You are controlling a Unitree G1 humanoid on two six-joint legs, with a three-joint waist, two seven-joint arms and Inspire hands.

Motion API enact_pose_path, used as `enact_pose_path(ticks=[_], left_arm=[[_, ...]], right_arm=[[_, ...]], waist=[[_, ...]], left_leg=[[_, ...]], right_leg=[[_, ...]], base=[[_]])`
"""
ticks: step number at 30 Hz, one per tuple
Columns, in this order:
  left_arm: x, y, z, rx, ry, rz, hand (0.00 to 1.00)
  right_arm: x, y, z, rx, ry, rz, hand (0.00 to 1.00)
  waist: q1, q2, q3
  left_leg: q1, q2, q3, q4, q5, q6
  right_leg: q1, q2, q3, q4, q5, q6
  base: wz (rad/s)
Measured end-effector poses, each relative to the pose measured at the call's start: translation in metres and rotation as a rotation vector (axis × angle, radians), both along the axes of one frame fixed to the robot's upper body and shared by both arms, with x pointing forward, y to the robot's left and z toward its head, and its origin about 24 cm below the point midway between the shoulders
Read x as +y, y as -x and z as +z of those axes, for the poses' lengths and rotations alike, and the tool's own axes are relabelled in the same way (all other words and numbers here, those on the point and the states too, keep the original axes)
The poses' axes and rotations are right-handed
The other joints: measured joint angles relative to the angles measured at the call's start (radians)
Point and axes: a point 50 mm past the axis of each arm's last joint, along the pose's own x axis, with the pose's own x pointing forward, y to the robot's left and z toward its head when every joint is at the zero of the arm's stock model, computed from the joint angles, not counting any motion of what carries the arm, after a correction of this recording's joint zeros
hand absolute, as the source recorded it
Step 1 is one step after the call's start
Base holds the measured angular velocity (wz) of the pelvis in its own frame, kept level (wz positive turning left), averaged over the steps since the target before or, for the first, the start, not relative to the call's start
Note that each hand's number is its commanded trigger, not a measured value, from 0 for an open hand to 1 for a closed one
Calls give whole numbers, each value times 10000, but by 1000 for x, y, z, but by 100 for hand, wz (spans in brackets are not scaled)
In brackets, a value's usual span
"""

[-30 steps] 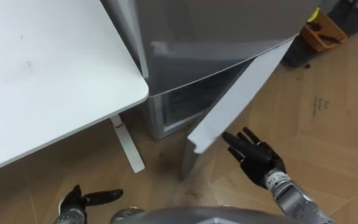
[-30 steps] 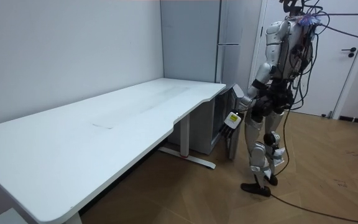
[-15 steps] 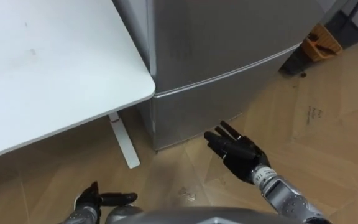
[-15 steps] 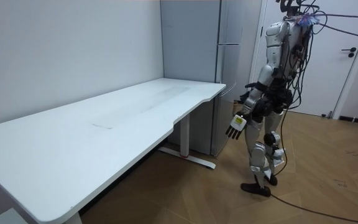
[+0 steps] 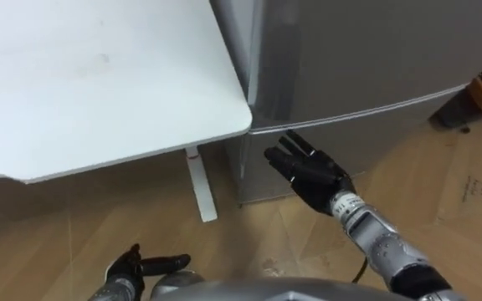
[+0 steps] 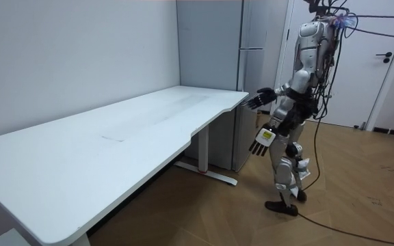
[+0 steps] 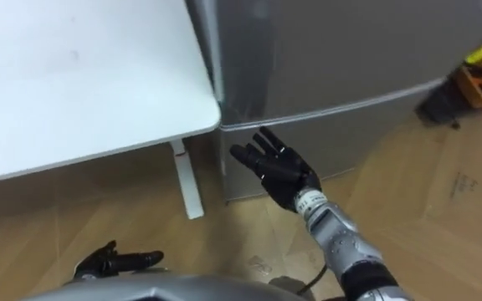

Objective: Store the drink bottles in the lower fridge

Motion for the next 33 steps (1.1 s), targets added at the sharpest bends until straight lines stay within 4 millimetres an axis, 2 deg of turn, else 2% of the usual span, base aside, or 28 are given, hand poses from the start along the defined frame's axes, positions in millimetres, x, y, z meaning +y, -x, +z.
enact_pose_path(ticks=[1, 3, 4, 5, 6, 7, 8, 10, 12, 17, 19, 26, 33], left_arm=[[3, 2, 0, 41, -66, 18, 0], [9, 5, 1, 121, -271, 73, 0], [11, 5, 1, 148, -323, 82, 0], [14, 6, 2, 176, -471, 125, 0], [17, 8, 2, 223, -604, 179, 0], [17, 10, 2, 268, -636, 229, 0], [18, 14, 2, 321, -741, 338, 0], [22, 20, 2, 419, -938, 715, 0], [27, 35, 2, 792, -1227, 1014, 0], [35, 59, 2, 1495, -1578, 1561, 0], [35, 65, 1, 1840, -1570, 1580, 0], [32, 70, -1, 2381, -1497, 1164, 0], [27, 84, -4, 3783, -1531, -429, 0]], right_arm=[[-6, 7, -5, 285, 260, -45, 0], [-15, 22, -16, 952, 1230, 466, 0], [-17, 26, -19, 1175, 1443, 588, 0], [-21, 35, -26, 1699, 1915, 816, 0], [-25, 44, -32, 2158, 2348, 1029, 0], [-29, 51, -35, 2437, 2579, 1099, 0], [-36, 64, -43, 3033, 3025, 1272, 0], [-45, 82, -51, 3869, 3656, 1664, 0], [-58, 106, -58, 4961, 4312, 1786, 0], [-72, 136, -63, 6304, 5212, 1939, 0], [-70, 137, -64, 6433, 5169, 1904, 0], [-67, 145, -67, 6982, 4851, 1872, 0], [-69, 153, -67, 7208, 4091, 1340, 0]], waist=[[-88, 27, 38], [-326, -105, 2], [-360, -122, 2], [-376, -118, 1], [-383, -184, 1], [-401, -171, -13], [-427, -111, -80], [-322, -122, -44], [-301, -132, -33], [-265, -204, -2], [-266, -243, 33], [-262, -358, 7], [-287, -265, -22]], left_leg=[[56, -120, -342, 72, 4, 99], [-51, -298, -1133, 258, -45, 234], [-78, -329, -1329, 280, -46, 240], [-89, -360, -1628, 292, -29, 269], [-91, -496, -1891, 292, -14, 290], [-75, -532, -2015, 288, -14, 294], [18, -562, -2258, 213, -11, 289], [89, -601, -2474, 101, -2, 273], [90, -596, -2699, 69, 16, 244], [100, -603, -2820, -49, 27, 231], [80, -628, -2843, -45, 27, 231], [-40, -668, -2995, -50, 20, 226], [-60, -670, -3068, -38, 18, 221]], right_leg=[[70, -85, 146, 208, -8, 14], [252, 6, 693, -164, -194, 215], [354, 167, 972, -534, -255, 239], [462, 551, 1554, -1371, -260, 203], [415, 745, 1896, -2092, 111, 129], [463, 726, 1884, -2135, 96, 116], [709, 777, 1872, -2303, 154, 137], [959, 810, 1667, -2501, 153, 128], [1104, 844, 1625, -2493, 152, 128], [1144, 867, 1671, -2538, 133, 132], [1198, 868, 1670, -2673, 134, 132], [1278, 883, 1665, -2842, 136, 133], [1277, 930, 1662, -2854, 136, 133]], base=[[95], [102], [89], [84], [85], [75], [54], [36], [26], [9], [5], [6], [3]])
